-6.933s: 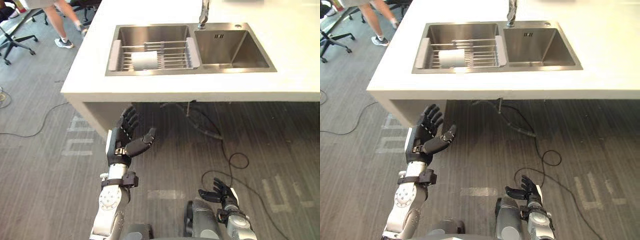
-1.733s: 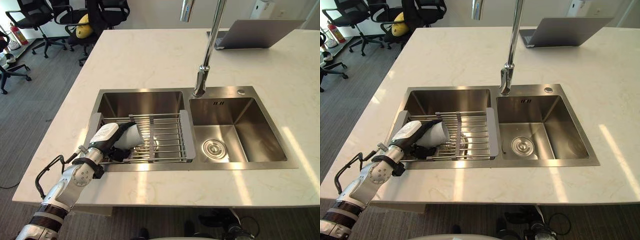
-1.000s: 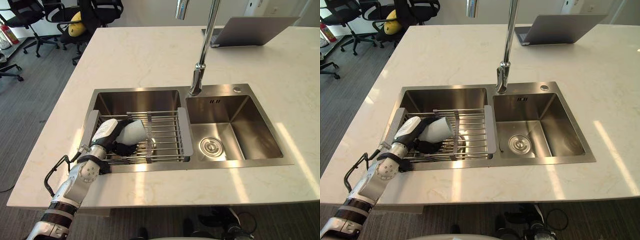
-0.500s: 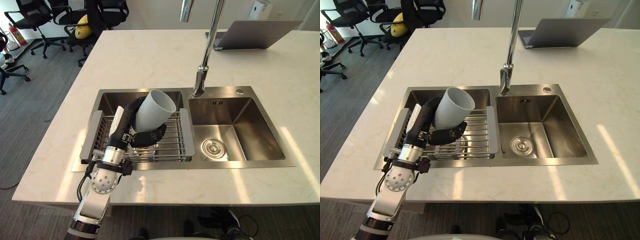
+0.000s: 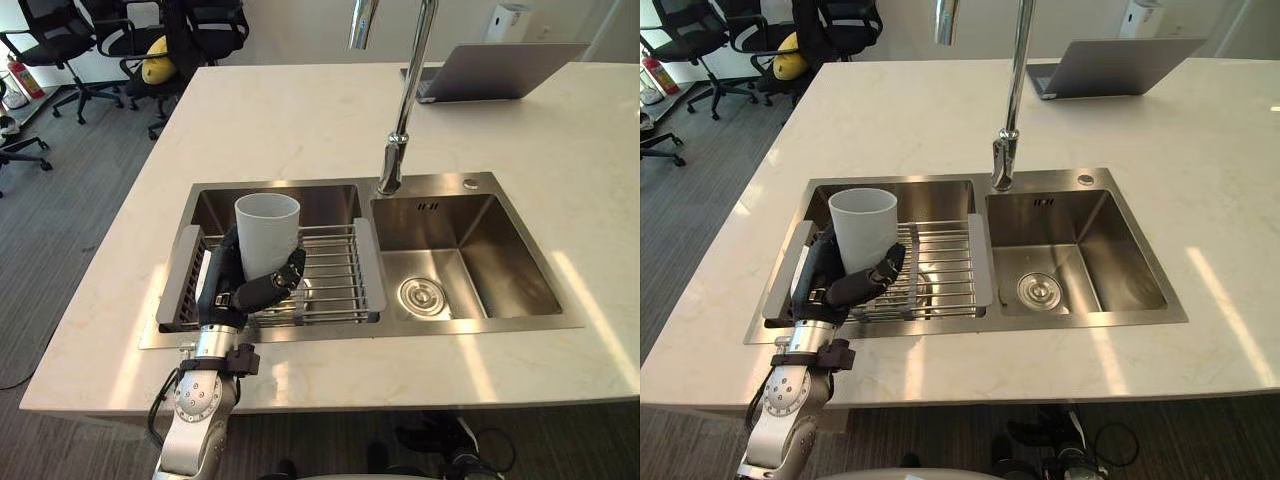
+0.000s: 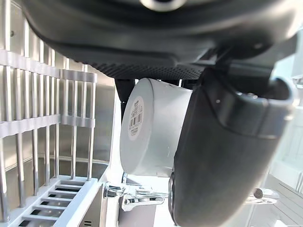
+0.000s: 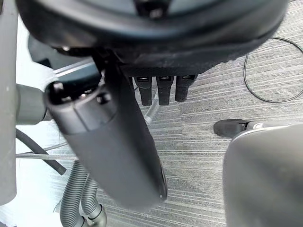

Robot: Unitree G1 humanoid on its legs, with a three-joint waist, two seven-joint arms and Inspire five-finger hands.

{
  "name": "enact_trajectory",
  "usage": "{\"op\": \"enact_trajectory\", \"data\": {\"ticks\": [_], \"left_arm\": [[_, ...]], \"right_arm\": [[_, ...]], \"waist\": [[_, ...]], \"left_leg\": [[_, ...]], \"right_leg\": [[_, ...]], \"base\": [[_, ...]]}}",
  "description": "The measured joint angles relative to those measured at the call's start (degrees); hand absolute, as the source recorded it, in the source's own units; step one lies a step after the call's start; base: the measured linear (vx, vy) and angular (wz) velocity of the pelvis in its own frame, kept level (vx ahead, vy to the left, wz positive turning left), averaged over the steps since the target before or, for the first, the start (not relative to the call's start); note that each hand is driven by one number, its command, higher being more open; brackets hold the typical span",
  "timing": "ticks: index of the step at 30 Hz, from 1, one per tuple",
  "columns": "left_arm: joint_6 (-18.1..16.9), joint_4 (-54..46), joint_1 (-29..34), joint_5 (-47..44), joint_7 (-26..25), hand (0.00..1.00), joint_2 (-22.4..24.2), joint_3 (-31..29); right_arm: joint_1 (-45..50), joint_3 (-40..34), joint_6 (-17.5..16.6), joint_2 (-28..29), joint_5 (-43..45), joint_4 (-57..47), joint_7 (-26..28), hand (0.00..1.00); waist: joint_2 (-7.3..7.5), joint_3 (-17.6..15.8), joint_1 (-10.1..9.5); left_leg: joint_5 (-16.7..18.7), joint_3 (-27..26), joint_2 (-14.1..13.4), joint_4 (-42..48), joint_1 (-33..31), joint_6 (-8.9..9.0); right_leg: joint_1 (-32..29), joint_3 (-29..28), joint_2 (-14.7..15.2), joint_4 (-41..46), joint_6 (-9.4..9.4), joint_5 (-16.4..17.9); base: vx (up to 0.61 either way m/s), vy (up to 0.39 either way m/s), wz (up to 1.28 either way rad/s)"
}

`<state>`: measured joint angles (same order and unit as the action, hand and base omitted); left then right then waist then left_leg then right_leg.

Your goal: Walk over to the sink, pick up the cup, carry it to the dishwasher, place the cup inside the dishwasher, then close the dishwasher door

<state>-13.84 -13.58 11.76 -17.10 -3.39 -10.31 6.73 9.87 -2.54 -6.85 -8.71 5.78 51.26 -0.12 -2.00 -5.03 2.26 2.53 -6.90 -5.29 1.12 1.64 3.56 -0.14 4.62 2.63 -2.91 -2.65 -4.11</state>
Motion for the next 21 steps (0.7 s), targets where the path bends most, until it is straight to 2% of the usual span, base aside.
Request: {"op": "enact_trajectory", "data": {"ticks": [4, 7, 11, 12, 15, 16, 17, 18, 19, 20, 21], "left_arm": [[0.0, 0.0, 1.1, -1.6, 0.7, 0.3, 1.4, 0.1], [0.0, -0.1, 1.1, -2.2, 0.6, 0.3, 3.0, 0.5], [0.0, -2.8, 1.1, -2.3, 0.0, 0.3, 3.4, 3.5], [0.0, -4.6, 0.4, -2.2, -0.4, 0.3, 3.5, 5.2], [0.0, -7.0, -1.7, -2.1, -0.9, 0.3, 4.0, 7.9], [-0.1, -7.4, -2.2, -2.1, -1.0, 0.3, 3.9, 7.8], [-0.1, -7.5, -2.7, -2.1, -1.5, 0.3, 3.9, 7.8], [-0.1, -7.6, -2.7, -2.0, -1.7, 0.3, 3.9, 7.5], [-0.1, -8.3, -2.6, -2.0, -1.7, 0.3, 3.9, 6.8], [-0.3, -8.9, -2.6, -1.9, -1.8, 0.3, 4.0, 6.4], [-1.0, -9.4, -2.9, -1.7, -1.9, 0.3, 4.4, 6.2]], "right_arm": [[1.1, -1.4, 0.0, 0.5, 2.0, 0.0, -0.2, 0.9], [1.6, -1.9, 0.0, 0.8, 2.1, 0.0, -0.5, 0.9], [1.3, -1.8, 0.0, 1.8, 2.1, -1.1, -1.2, 0.9], [1.4, -1.7, 0.1, 2.4, 2.1, -2.0, -1.4, 0.9], [0.6, -1.8, 0.4, 2.6, 2.1, -2.5, -2.2, 0.9], [0.3, -1.7, 0.5, 2.7, 2.1, -2.6, -2.4, 0.9], [0.3, -1.7, 0.8, 2.8, 2.1, -2.6, -2.4, 0.9], [0.4, -1.6, 1.1, 2.8, 2.1, -2.6, -2.4, 0.9], [0.2, -1.5, 1.1, 3.1, 2.1, -2.6, -2.3, 0.9], [0.1, -1.4, 1.1, 3.1, 2.1, -2.7, -2.3, 0.9], [-1.1, -1.4, 1.1, 2.5, 2.1, -2.6, -2.3, 0.9]], "waist": [[0.08, 0.5, -0.14], [0.35, 0.6, -1.49], [1.61, 0.1, -2.52], [2.32, -0.3, -2.69], [3.83, -1.1, -2.7], [3.89, -1.3, -2.7], [4.11, -1.3, -2.78], [4.32, -1.1, -2.9], [5.21, -0.4, -3.94], [5.71, 0.4, -5.07], [6.22, 1.5, -6.77]], "left_leg": [[0.1, -0.1, -0.1, 0.5, -0.1, -0.07], [1.2, -1.6, -0.4, 2.3, -0.6, -0.1], [4.5, -4.4, -1.3, 8.7, -3.2, -0.33], [6.2, -4.8, -1.8, 12.2, -5.0, -0.67], [6.8, -5.0, -1.0, 14.9, -6.4, -2.51], [6.8, -5.0, -1.0, 15.3, -6.5, -2.71], [6.8, -4.8, -0.7, 15.9, -6.5, -2.91], [6.7, -4.4, -0.3, 16.4, -6.4, -3.13], [6.6, -4.2, 0.0, 17.3, -6.9, -3.22], [6.5, -4.3, 0.3, 18.5, -8.7, -3.17], [5.8, -4.5, 0.4, 19.8, -11.8, -3.09]], "right_leg": [[-0.2, -0.4, 0.0, 0.7, -0.11, 0.3], [-1.9, -2.0, -0.1, 3.4, -0.16, 1.1], [-5.1, -4.8, -0.2, 7.8, -0.56, 2.0], [-7.1, -5.3, 0.0, 11.2, -1.02, 3.2], [-9.1, -4.4, 1.7, 16.2, -2.45, 5.0], [-10.7, -3.2, 2.3, 22.6, -2.8, 7.9], [-12.0, -1.0, 3.6, 33.3, -2.99, 12.1], [-11.5, 0.3, 4.5, 41.5, -4.79, 14.5], [-9.4, 0.4, 5.0, 48.0, -7.35, 16.2], [-8.0, 0.1, 4.9, 49.1, -8.63, 16.8], [-8.3, -0.6, 4.1, 44.3, -10.63, 19.0]], "base": [[-0.02, 0.0, -0.02], [-0.04, 0.012, -0.25], [-0.05, 0.027, -0.36], [-0.13, 0.038, -0.29], [-0.15, 0.059, -0.03], [-0.13, 0.036, 0.07], [-0.09, 0.02, 0.2], [-0.1, 0.007, 0.23], [-0.12, -0.042, 0.12], [-0.14, -0.093, -0.03], [-0.18, -0.066, -0.04]]}}
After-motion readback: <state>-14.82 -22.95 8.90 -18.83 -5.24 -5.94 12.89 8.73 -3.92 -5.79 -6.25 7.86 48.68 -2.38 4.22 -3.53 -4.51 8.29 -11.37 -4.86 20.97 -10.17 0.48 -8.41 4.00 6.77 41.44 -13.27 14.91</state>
